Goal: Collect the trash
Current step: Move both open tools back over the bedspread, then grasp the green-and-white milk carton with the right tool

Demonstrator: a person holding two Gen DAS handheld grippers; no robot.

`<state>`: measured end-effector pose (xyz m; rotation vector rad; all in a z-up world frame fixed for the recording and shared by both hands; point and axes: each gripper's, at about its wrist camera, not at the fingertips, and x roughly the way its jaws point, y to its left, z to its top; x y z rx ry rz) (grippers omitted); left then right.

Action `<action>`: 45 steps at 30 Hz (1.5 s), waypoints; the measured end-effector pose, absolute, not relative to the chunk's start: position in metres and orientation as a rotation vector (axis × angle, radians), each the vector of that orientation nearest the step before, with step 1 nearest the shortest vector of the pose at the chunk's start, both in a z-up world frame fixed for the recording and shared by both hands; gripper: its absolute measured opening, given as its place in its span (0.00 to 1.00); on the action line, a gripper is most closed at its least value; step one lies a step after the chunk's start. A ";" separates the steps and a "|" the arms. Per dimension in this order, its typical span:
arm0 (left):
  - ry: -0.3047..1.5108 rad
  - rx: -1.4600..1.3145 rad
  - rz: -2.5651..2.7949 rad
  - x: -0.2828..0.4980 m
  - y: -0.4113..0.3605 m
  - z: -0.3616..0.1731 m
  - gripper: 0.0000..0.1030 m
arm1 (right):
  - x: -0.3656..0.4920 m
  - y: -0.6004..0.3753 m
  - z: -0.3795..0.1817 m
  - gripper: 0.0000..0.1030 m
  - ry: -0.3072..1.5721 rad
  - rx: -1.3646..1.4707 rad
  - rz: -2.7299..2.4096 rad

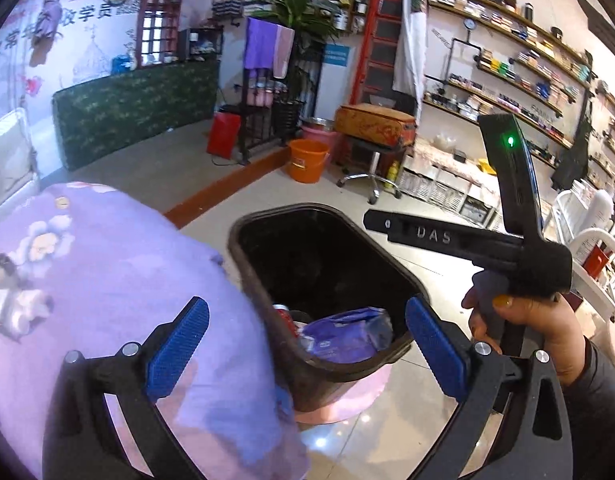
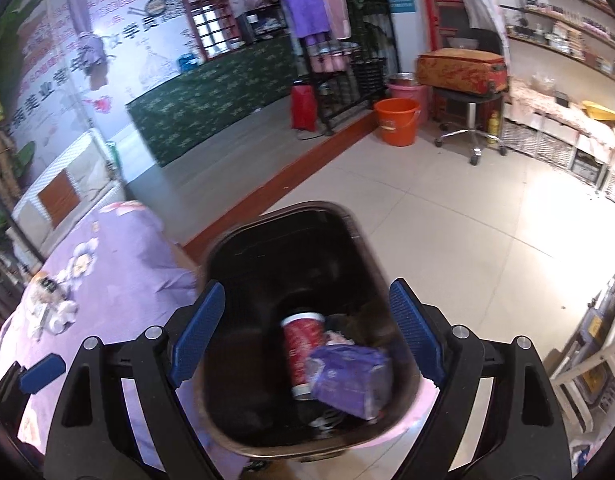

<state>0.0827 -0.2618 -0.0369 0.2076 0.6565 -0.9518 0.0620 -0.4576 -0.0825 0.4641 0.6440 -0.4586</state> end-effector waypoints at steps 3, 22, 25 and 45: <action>0.661 0.200 -0.909 0.087 -0.246 -0.037 0.94 | 0.075 -0.436 -0.082 0.82 0.658 0.430 -0.394; 0.759 0.101 -0.403 0.143 -0.077 -0.056 0.94 | 0.170 -0.270 -0.083 0.90 0.755 0.234 0.063; 0.775 0.078 -0.346 0.152 -0.047 -0.061 0.94 | 0.186 -0.242 -0.082 0.90 0.774 0.201 0.139; 0.821 0.044 -0.238 0.177 0.036 -0.068 0.94 | 0.323 -0.081 -0.091 0.78 0.881 -0.260 0.483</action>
